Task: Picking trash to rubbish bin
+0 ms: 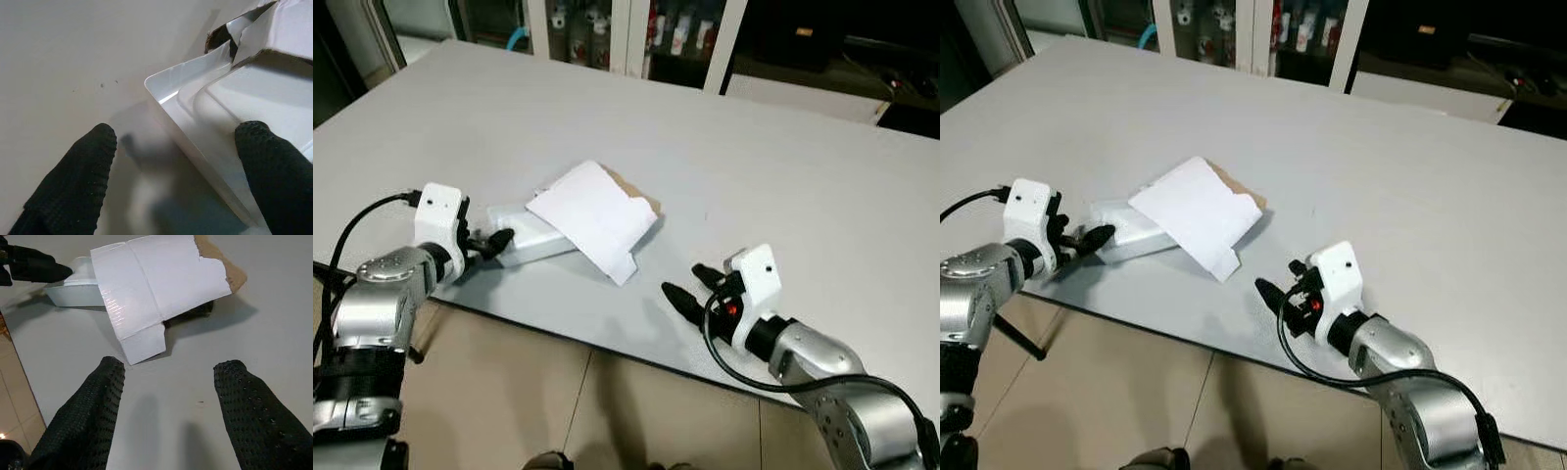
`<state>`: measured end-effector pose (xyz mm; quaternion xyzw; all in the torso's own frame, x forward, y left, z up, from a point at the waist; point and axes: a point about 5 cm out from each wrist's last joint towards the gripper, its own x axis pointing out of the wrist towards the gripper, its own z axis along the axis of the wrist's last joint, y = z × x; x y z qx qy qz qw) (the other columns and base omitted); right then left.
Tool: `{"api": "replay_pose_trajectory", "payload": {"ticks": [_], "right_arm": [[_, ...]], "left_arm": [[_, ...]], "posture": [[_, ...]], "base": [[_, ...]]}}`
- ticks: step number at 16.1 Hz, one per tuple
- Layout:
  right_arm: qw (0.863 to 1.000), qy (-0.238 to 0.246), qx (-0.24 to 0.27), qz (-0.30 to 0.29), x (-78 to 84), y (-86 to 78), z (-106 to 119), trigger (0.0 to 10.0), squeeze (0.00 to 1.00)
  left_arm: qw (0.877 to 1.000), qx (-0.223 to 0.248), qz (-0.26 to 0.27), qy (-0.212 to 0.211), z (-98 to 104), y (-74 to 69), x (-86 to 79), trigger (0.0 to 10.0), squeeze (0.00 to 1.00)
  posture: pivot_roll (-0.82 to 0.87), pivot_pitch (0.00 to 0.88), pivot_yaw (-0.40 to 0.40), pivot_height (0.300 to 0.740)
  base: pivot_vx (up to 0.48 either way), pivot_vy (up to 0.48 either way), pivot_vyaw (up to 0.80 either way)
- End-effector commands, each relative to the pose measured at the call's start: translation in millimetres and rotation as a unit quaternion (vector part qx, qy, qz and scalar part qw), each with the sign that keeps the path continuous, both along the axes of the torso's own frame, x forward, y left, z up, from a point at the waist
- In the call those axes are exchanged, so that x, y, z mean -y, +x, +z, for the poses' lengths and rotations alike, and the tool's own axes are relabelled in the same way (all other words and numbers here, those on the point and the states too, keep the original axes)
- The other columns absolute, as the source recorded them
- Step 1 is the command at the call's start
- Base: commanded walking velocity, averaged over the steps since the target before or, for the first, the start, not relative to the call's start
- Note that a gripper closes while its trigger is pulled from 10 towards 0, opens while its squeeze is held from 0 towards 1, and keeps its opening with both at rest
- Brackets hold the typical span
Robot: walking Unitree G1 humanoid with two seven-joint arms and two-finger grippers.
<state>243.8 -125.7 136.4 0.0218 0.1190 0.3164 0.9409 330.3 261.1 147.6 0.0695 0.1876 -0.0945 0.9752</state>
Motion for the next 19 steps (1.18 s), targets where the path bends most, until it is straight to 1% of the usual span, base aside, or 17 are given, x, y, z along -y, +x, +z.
{"api": "replay_pose_trajectory", "payload": {"ticks": [1, 3, 5, 6, 9, 10, 12, 19], "right_arm": [[1.0, -0.007, 0.012, -0.006, 3.6, -0.5, 5, 10.0, 0.0], [1.0, -0.008, 0.013, -0.008, 4.4, 0.5, 5, 10.0, 0.0], [1.0, -0.011, 0.015, -0.012, 5.9, 1.6, 4, 10.0, 0.0], [1.0, -0.012, 0.015, -0.011, 5.9, 2.0, 4, 10.0, 0.0], [1.0, -0.012, 0.015, -0.007, 4.6, 3.0, 4, 10.0, 0.0], [1.0, -0.013, 0.016, -0.008, 4.6, 3.4, 4, 10.0, 0.0], [1.0, -0.015, 0.017, -0.01, 5.6, 3.5, 4, 10.0, 0.0], [1.0, -0.014, 0.017, -0.013, 4.2, 3.8, 3, 10.0, 0.0]], "left_arm": [[1.0, -0.023, 0.014, 0.002, -11, -2.8, -4.9, 0.0, 0.0], [1.0, 0.004, 0.019, -0.021, -1, -2.7, -6.1, 0.0, 0.0], [0.998, 0.028, 0.029, -0.057, 5, -2.7, -9.0, 0.0, 0.0], [0.997, 0.026, 0.026, -0.067, 5, -3.0, -9.5, 0.0, 0.0], [0.998, -0.002, 0.008, -0.064, -4, -3.5, -7.0, 0.0, 0.0], [0.998, -0.012, -0.007, -0.067, -8, -3.3, -2.5, 0.0, 0.0], [0.996, -0.01, -0.021, -0.083, -9, -1.7, 2.7, 0.0, 0.0], [0.997, -0.022, -0.026, -0.075, -12, -1.7, 0.8, 0.0, 0.0]], "posture": [[0.03, 0.104, -0.055, 0.74], [0.03, 0.104, -0.054, 0.74], [0.03, 0.103, -0.057, 0.74], [0.04, 0.103, -0.059, 0.74], [0.04, 0.102, -0.061, 0.74], [0.04, 0.101, -0.06, 0.74], [0.03, 0.1, -0.056, 0.74], [0.03, 0.092, -0.044, 0.74]], "base": [[0.0, 0.0, 0.0], [0.0, 0.0, 0.0], [0.0, 0.0, 0.0], [0.0, 0.0, 0.0], [0.0, 0.0, 0.0], [0.0, 0.0, 0.0], [0.0, 0.0, 0.0], [0.0, 0.0, 0.0]]}}
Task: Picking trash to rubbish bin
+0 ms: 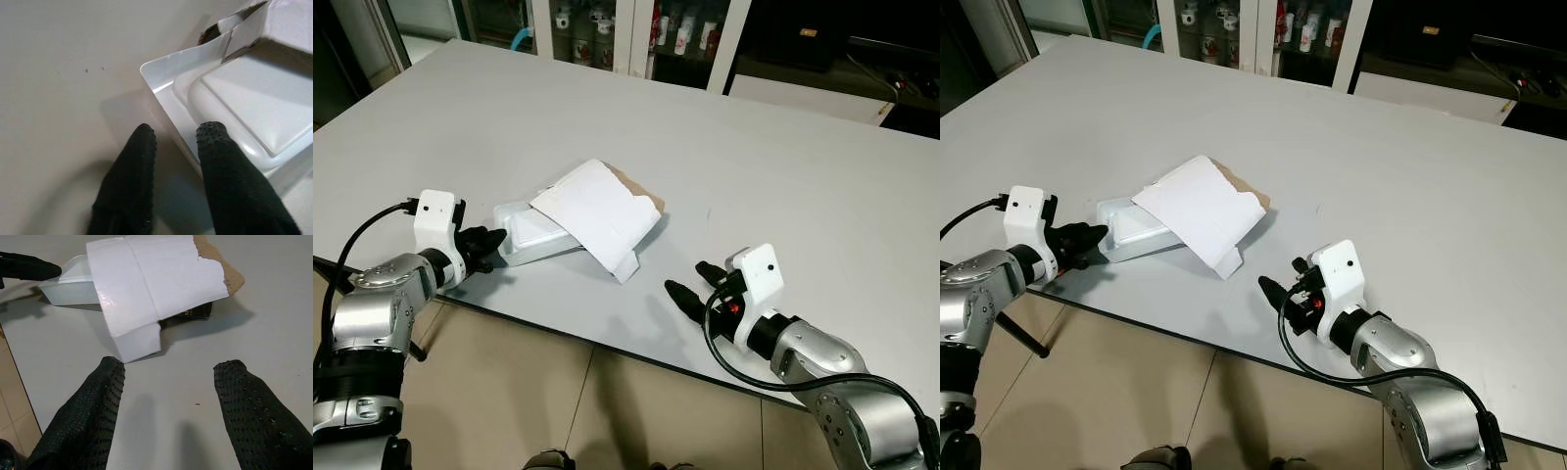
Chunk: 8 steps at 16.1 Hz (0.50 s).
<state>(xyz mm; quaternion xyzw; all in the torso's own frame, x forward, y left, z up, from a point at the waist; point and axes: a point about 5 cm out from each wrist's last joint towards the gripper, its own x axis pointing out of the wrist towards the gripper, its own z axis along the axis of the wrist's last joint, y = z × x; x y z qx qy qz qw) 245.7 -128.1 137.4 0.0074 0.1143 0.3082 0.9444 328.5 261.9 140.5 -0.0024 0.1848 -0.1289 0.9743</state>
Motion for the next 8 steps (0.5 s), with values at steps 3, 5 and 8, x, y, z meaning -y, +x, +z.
{"api": "replay_pose_trajectory", "payload": {"ticks": [3, 5, 8], "right_arm": [[1.0, -0.001, 0.009, -0.005, 0.9, 2.9, 1, 10.0, 0.0], [1.0, 0.0, 0.011, -0.006, -0.1, 3.5, 1, 10.0, 0.0], [1.0, 0.005, 0.021, -0.017, 0.6, 5.2, 2, 10.0, 0.0]], "left_arm": [[1.0, -0.017, 0.001, -0.006, -3, 0.4, -1.7, 0.0, 0.0], [1.0, -0.004, 0.014, -0.028, 0, -2.5, -4.3, 0.0, 0.0], [0.999, 0.016, 0.041, -0.03, 9, -19.0, -17.1, 0.0, 0.0]], "posture": [[0.04, 0.089, -0.044, 0.74], [0.04, 0.08, -0.042, 0.74], [0.04, 0.068, -0.038, 0.74]], "base": [[0.0, 0.0, 0.0], [0.0, 0.0, 0.0], [0.0, 0.0, 0.0]]}}
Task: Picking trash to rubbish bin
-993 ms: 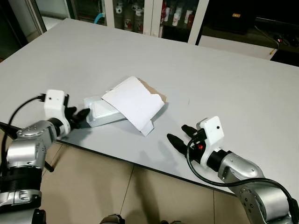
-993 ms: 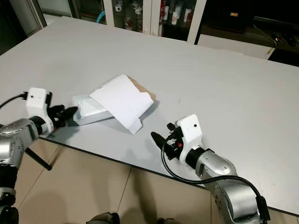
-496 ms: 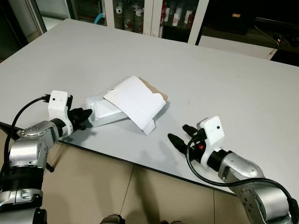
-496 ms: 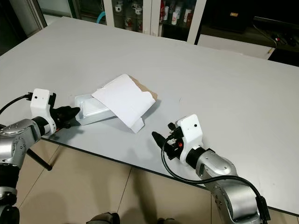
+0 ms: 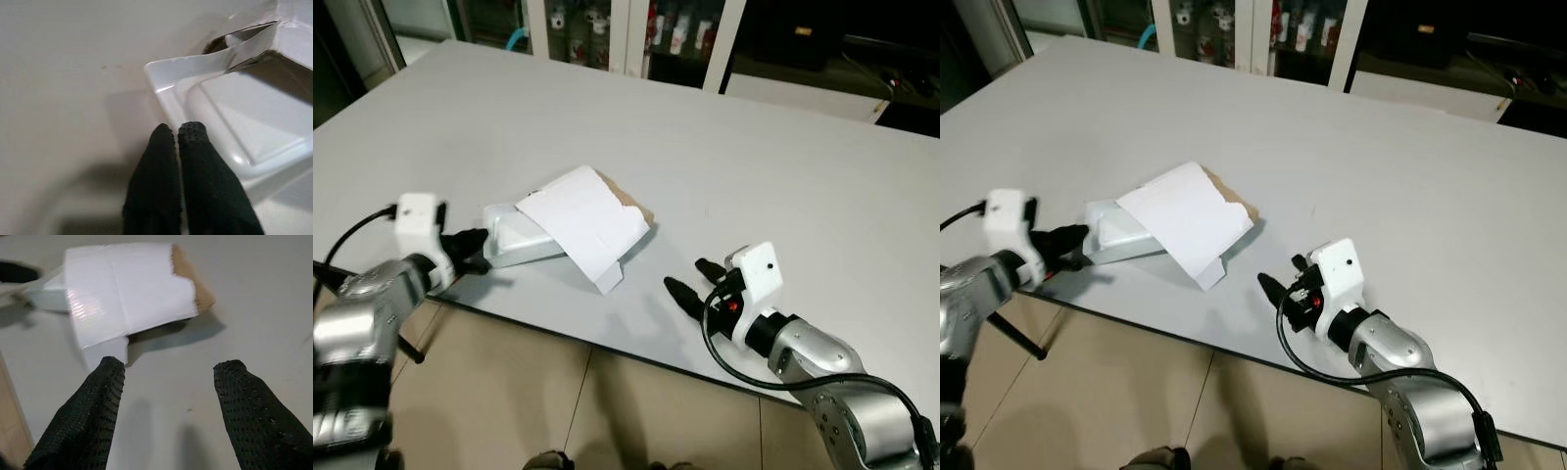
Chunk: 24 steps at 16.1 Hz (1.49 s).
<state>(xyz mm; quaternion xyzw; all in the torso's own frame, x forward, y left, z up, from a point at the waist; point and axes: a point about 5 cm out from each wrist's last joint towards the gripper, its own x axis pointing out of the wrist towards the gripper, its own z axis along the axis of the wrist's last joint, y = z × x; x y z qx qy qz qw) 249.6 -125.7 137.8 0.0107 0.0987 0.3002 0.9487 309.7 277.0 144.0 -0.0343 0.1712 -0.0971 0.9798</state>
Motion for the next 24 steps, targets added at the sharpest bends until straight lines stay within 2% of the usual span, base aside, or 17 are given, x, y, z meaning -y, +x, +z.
{"api": "replay_pose_trajectory", "payload": {"ticks": [1, 3, 4, 6, 8, 9, 10, 13, 15, 17, 24], "right_arm": [[1.0, -0.001, 0.01, -0.016, 3.7, 3.1, 2, 10.0, 0.0], [0.998, 0.01, 0.03, -0.063, 4.9, 14.6, 6, 10.0, 0.0], [0.997, 0.019, 0.038, -0.07, 1.2, 19.9, 9, 10.0, 0.0], [0.997, 0.025, 0.048, -0.049, -10.8, 25.9, 13, 10.0, 0.0], [0.998, 0.025, 0.051, -0.041, -14.8, 28.2, 14, 10.0, 0.0], [0.998, 0.025, 0.051, -0.042, -15.0, 28.6, 14, 10.0, 0.0], [0.998, 0.023, 0.051, -0.041, -15.6, 28.5, 12, 10.0, 0.0], [0.998, 0.016, 0.049, -0.024, -19.6, 22.9, 10, 10.0, 0.0], [0.998, 0.015, 0.048, -0.025, -18.6, 17.7, 9, 10.0, 0.0], [0.998, 0.015, 0.047, -0.029, -17.0, 15.4, 8, 10.0, 0.0], [0.998, 0.015, 0.046, -0.039, -13.3, 12.2, 9, 10.0, 0.0]], "left_arm": [[1.0, 0.012, 0.011, 0.008, 9, -4.8, -6.1, 0.0, 0.0], [0.996, 0.057, 0.05, 0.044, 26, -13.2, -17.5, 0.0, 0.0], [0.993, 0.075, 0.051, 0.07, 31, -13.5, -17.3, 0.0, 0.0], [0.995, 0.082, 0.045, 0.041, 34, -13.1, -7.3, 0.0, 0.0], [0.996, 0.082, 0.045, 0.013, 31, -12.3, 0.2, 0.0, 0.0], [0.995, 0.085, 0.044, 0.005, 31, -11.0, 2.5, 2.1, 0.0], [0.995, 0.088, 0.035, -0.026, 28, -7.2, 7.8, 10.0, 1.0], [0.997, 0.071, 0.01, -0.038, 20, 4.9, 16.4, 10.0, 1.0], [0.998, 0.05, 0.01, -0.022, 15, 9.2, 10.8, 10.0, 1.0], [0.999, 0.042, 0.001, -0.024, 12, 10.6, 10.1, 10.0, 1.0], [0.998, 0.044, -0.03, -0.028, 12, 24.9, 19.9, 10.0, 1.0]], "posture": [[0.04, 0.068, -0.038, 0.74], [0.06, 0.069, -0.056, 0.74], [0.07, 0.071, -0.063, 0.74], [0.08, 0.072, -0.07, 0.74], [0.08, 0.075, -0.082, 0.74], [0.08, 0.075, -0.082, 0.74], [0.08, 0.076, -0.086, 0.74], [0.06, 0.077, -0.071, 0.74], [0.04, 0.082, -0.054, 0.74], [0.04, 0.089, -0.047, 0.74], [0.02, 0.097, -0.03, 0.74]], "base": [[0.0, 0.0, 0.0], [0.0, 0.0, 0.0], [0.0, 0.0, 0.0], [0.0, 0.0, 0.0], [0.0, 0.0, 0.0], [0.0, 0.0, 0.0], [0.0, 0.0, 0.0], [0.0, 0.0, 0.0], [0.0, 0.0, 0.0], [0.0, 0.0, 0.0], [0.0, 0.0, 0.0]]}}
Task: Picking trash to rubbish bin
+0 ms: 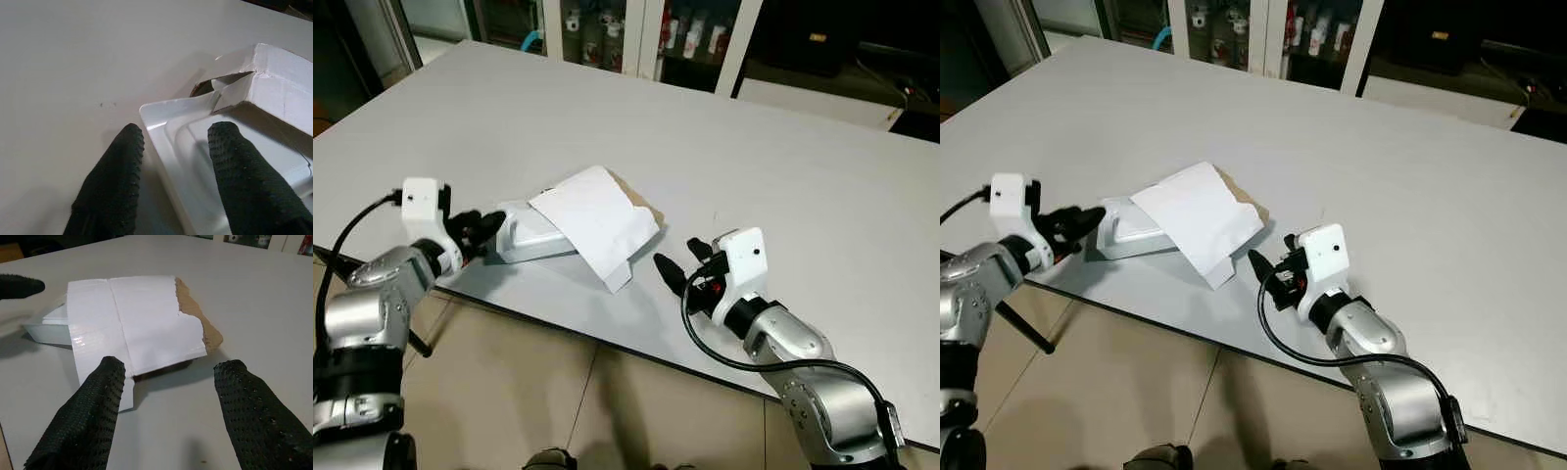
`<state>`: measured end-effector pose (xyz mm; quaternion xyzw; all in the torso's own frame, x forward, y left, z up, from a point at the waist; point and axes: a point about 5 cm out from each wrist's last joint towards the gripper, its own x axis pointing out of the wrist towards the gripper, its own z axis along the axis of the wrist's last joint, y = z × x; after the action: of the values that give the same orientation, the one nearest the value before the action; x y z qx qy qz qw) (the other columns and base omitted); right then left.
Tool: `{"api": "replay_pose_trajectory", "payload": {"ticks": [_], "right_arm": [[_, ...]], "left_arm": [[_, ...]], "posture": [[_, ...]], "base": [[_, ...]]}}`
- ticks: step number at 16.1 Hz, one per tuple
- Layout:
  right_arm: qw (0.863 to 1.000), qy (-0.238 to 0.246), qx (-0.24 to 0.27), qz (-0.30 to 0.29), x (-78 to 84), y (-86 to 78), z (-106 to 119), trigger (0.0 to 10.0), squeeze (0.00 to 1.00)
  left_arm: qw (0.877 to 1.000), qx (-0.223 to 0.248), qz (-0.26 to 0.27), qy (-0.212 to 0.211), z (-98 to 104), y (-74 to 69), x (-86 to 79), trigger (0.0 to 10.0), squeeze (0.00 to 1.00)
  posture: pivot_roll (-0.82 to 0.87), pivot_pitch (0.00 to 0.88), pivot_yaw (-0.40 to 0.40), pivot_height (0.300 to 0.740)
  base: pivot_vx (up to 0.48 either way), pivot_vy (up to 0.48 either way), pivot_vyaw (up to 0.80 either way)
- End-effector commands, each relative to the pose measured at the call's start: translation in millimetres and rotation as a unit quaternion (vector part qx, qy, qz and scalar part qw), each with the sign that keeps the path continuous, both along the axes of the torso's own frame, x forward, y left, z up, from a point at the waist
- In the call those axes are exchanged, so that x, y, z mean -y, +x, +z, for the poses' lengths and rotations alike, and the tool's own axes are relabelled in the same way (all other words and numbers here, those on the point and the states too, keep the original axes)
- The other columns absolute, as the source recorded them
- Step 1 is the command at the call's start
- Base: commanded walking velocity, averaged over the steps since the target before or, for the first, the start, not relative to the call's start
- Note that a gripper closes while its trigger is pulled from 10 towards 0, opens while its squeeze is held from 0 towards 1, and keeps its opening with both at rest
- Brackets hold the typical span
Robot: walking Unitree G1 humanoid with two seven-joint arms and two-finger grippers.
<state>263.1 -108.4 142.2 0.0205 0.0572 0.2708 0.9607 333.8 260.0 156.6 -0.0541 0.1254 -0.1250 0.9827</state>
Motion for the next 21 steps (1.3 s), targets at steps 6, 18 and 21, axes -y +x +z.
{"api": "replay_pose_trajectory", "payload": {"ticks": [6, 18, 21], "right_arm": [[1.0, -0.007, 0.004, -0.007, 4.4, -1.7, 4, 10.0, 0.0], [1.0, -0.015, 0.003, -0.008, 4.6, 0.2, 2, 10.0, 0.0], [1.0, -0.016, 0.003, -0.008, 4.8, 0.3, 1, 10.0, 0.0]], "left_arm": [[0.995, -0.079, 0.013, 0.059, -19, 5.6, -2.2, 10.0, 0.0], [0.993, -0.099, 0.011, 0.057, -27, 8.2, -2.8, 0.0, 0.0], [0.993, -0.102, 0.007, 0.057, -27, 7.4, -2.6, 0.0, 0.0]], "posture": [[0.02, 0.1, -0.029, 0.74], [0.02, 0.094, -0.023, 0.74], [0.02, 0.093, -0.023, 0.74]], "base": [[0.0, 0.0, 0.0], [0.0, 0.0, 0.0], [0.0, 0.0, 0.0]]}}
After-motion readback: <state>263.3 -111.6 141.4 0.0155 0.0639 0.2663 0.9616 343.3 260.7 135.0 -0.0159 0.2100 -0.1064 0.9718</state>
